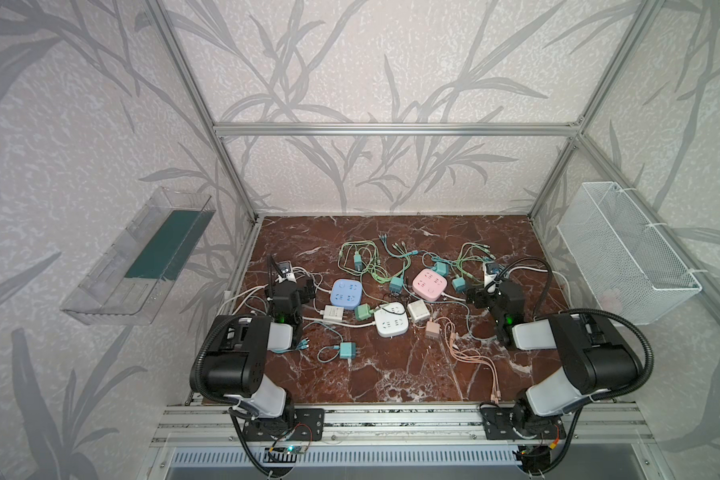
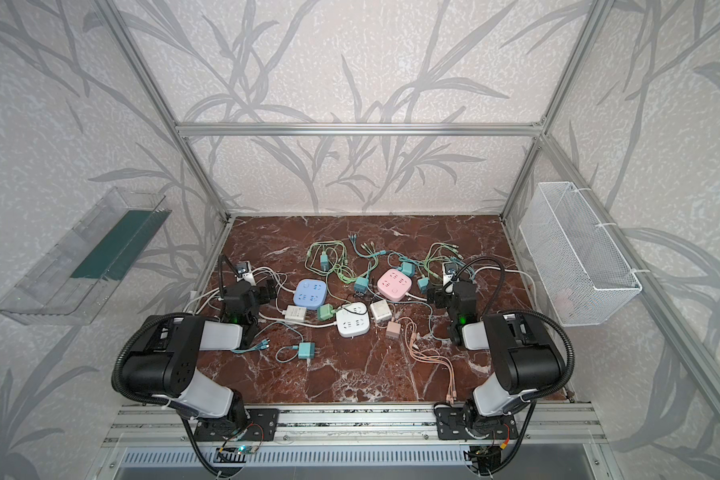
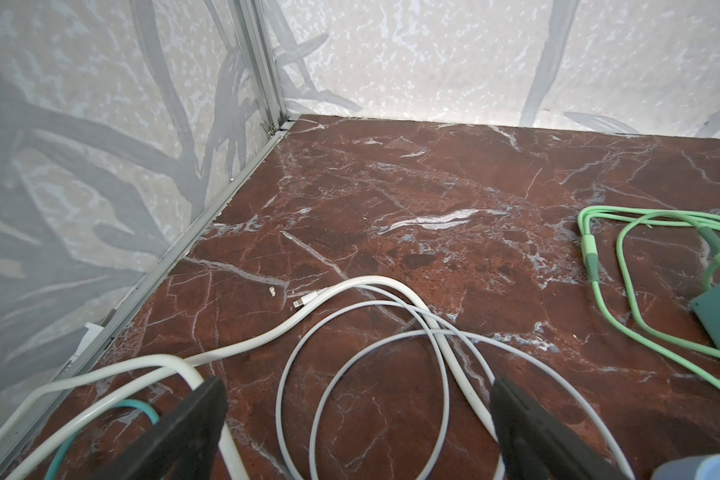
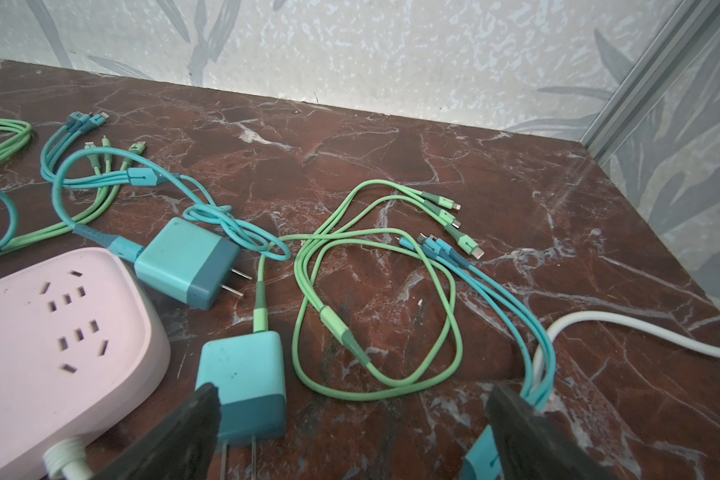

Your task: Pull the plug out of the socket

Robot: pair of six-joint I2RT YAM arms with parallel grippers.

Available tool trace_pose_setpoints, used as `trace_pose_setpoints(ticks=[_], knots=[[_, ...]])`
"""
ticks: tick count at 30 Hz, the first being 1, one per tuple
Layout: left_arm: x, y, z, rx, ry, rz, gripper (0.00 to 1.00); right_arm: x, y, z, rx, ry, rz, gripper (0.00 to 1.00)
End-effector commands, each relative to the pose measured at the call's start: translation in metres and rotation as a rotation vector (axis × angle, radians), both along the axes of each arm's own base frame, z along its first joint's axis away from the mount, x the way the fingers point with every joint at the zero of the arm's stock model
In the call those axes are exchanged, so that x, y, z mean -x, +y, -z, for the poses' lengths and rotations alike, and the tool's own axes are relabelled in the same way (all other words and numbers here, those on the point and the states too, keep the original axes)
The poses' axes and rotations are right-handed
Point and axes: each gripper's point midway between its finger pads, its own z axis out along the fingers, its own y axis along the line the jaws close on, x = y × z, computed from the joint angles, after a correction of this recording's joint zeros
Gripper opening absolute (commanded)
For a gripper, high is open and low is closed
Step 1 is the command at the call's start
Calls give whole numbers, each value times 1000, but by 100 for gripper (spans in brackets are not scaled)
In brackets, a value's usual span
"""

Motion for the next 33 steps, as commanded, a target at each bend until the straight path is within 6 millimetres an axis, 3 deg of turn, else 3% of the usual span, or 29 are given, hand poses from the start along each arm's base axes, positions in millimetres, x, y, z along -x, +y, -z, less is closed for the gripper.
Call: trace_pose_setpoints(ticks=[1, 33], knots=[[-5, 0, -7, 1, -29, 5, 99, -7, -1, -13, -6, -44, 4, 99], [-4, 0, -8, -11, -33, -6, 99, -7, 0, -13, 1, -44, 5, 99]])
